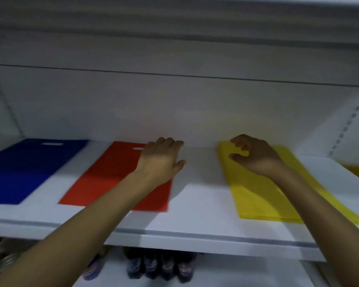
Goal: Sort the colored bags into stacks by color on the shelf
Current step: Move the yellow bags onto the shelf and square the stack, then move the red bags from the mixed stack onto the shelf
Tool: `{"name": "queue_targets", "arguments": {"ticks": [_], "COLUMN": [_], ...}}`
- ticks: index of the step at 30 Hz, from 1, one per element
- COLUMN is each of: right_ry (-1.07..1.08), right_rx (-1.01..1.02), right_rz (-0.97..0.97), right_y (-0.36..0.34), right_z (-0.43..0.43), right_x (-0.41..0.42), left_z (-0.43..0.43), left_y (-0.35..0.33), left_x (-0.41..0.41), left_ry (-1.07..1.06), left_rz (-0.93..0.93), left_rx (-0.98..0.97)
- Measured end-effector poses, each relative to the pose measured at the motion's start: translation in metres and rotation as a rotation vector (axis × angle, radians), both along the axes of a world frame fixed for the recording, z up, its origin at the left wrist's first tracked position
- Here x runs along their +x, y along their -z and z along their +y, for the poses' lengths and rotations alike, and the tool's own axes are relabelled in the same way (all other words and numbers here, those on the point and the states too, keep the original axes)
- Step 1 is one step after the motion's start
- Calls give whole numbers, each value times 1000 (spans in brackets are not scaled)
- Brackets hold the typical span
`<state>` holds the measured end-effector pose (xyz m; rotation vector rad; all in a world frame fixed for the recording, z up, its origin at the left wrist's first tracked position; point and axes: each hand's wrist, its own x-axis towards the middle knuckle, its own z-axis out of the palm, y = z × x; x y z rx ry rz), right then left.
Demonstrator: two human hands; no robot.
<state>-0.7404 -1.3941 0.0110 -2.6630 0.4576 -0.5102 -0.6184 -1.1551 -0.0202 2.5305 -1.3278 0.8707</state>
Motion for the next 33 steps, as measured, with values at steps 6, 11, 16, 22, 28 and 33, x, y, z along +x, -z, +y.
{"name": "queue_targets", "arguments": {"ticks": [6,11,16,22,28,33], "right_ry": [-339,-587,-786,-1006,-1159,-1225], "right_rx": [-166,-349,-388,-430,-467,-408], "right_rz": [57,31,-6,0,6,-20], "right_y": [-33,-44,-35,-15,8,19], "right_z": [205,399,585,756,860,921], "right_x": [108,167,191,195,207,242], "left_z": [195,388,576,746,831,872], "left_y": [-39,-53,-42,-39,-20,-11], "left_x": [60,63,28,-32,-60,-39], "left_ry": [-375,-736,-1005,-1203,-1346,-1386], "left_rz": [53,135,182,238,301,339], "left_rx": [176,118,149,217,191,269]}}
